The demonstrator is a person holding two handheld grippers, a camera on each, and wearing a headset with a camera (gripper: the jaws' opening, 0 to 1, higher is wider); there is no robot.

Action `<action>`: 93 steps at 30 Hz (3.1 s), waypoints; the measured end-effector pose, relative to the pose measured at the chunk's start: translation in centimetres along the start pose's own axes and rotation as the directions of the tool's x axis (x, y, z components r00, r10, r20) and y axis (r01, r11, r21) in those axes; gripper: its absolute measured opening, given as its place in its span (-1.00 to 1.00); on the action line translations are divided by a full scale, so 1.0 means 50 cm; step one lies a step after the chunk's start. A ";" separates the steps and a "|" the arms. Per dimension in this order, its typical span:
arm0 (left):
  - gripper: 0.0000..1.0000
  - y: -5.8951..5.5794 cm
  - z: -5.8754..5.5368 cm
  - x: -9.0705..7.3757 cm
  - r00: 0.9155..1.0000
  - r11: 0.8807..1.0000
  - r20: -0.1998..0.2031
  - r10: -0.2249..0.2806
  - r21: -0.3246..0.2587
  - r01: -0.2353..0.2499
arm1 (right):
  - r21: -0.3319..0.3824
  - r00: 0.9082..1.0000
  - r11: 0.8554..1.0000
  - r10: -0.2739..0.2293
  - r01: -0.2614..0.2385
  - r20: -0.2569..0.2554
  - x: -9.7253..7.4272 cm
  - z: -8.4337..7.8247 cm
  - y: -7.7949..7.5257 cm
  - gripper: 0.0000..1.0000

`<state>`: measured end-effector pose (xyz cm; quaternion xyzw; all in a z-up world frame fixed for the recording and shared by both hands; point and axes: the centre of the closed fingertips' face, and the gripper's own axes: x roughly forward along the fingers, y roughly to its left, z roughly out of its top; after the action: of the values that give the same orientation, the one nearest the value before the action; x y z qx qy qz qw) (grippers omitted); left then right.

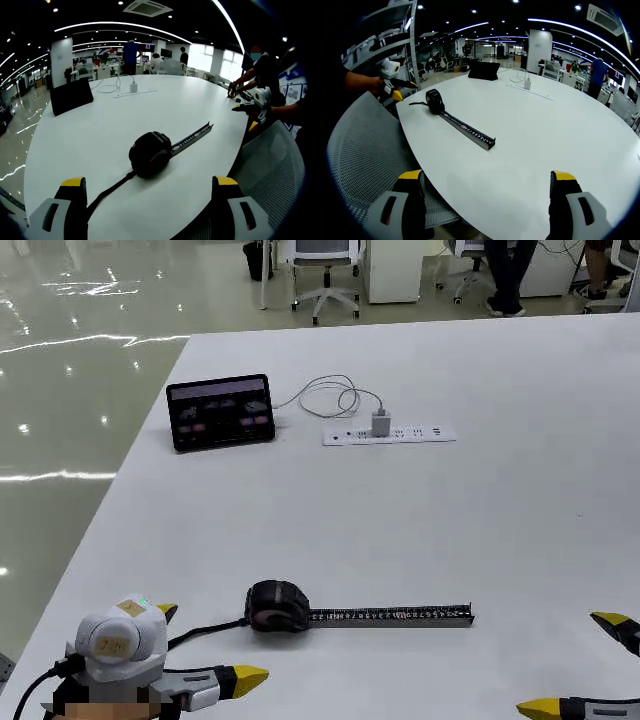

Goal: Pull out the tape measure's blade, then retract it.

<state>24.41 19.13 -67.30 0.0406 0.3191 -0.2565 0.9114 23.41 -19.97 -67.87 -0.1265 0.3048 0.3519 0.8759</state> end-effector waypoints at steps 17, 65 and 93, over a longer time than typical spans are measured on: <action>1.00 -0.012 0.060 0.073 0.995 0.988 0.010 0.098 -0.119 -0.096 | -0.062 0.999 0.997 0.048 -0.049 -0.020 0.027 0.038 -0.034 1.00; 0.35 0.009 0.040 0.209 0.964 0.930 0.046 0.262 -0.279 -0.240 | -0.227 0.952 0.939 0.210 -0.260 -0.222 0.189 0.036 -0.011 0.47; 0.24 0.003 0.033 0.213 0.967 0.936 0.041 0.252 -0.264 -0.233 | -0.306 0.932 0.901 0.219 -0.307 -0.288 0.257 0.016 -0.006 -0.62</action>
<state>32.49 14.14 -72.41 -0.0485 0.3083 -0.0998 0.9448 31.28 -12.90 -75.25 -0.2785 0.3588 0.4973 0.7392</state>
